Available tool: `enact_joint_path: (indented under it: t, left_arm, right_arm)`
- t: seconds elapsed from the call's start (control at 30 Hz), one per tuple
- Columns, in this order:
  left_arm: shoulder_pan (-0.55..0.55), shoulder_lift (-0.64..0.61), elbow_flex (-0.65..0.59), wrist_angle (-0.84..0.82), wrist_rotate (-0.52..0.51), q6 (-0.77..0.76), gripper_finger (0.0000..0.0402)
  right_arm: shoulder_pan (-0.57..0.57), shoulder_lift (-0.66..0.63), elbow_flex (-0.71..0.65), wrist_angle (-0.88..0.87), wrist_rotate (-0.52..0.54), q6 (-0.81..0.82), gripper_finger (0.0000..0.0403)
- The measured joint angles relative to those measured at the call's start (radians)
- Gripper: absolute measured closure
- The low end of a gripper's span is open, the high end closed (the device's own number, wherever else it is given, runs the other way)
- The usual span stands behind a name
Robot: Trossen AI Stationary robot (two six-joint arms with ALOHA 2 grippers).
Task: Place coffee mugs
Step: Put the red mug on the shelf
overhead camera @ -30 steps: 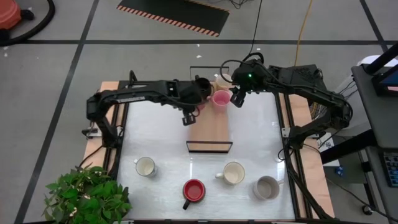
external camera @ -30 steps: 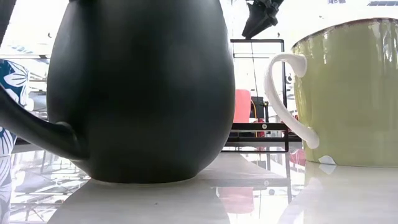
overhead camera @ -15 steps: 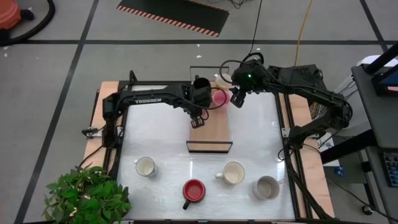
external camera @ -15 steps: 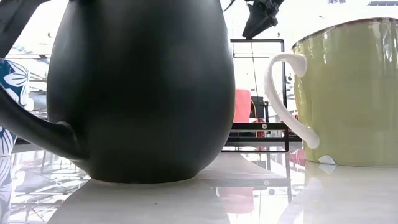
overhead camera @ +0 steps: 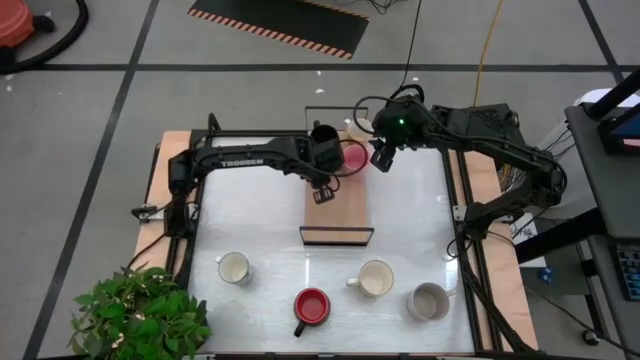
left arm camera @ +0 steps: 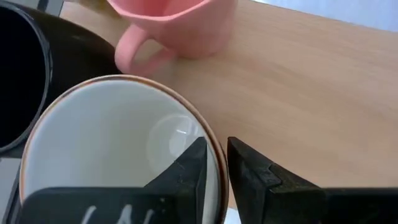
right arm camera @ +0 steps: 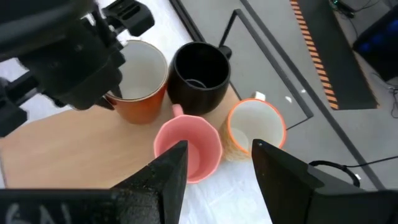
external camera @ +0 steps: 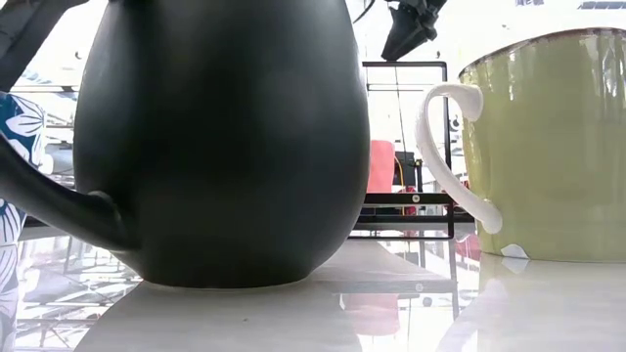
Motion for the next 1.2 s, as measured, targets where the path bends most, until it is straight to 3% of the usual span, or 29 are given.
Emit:
enact_joint_path:
  t: [0.33, 0.7, 0.97, 1.1, 1.2]
  left_arm:
    - [-0.002, -0.006, 0.0, 0.002, 0.034, -0.031, 0.033]
    - [0.004, -0.131, 0.005, -0.001, 0.008, -0.024, 0.0329]
    - [0.024, -0.218, 0.004, -0.193, 0.009, -0.073, 0.0329]
    - [0.022, -0.238, -0.02, -0.241, 0.077, -0.025, 0.0329]
    - [0.022, -0.243, -0.083, -0.185, 0.175, 0.007, 0.0329]
  right_arm:
    - [0.0, 0.0, 0.0, 0.018, -0.003, 0.033, 0.0232]
    - [0.0, 0.0, 0.0, 0.039, -0.004, 0.055, 0.0232]
    - [0.001, 0.0, 0.0, 0.048, -0.006, 0.056, 0.0232]
    - [0.002, 0.0, 0.0, 0.048, -0.008, 0.056, 0.0232]
    - [0.002, 0.0, 0.0, 0.048, -0.011, 0.051, 0.0232]
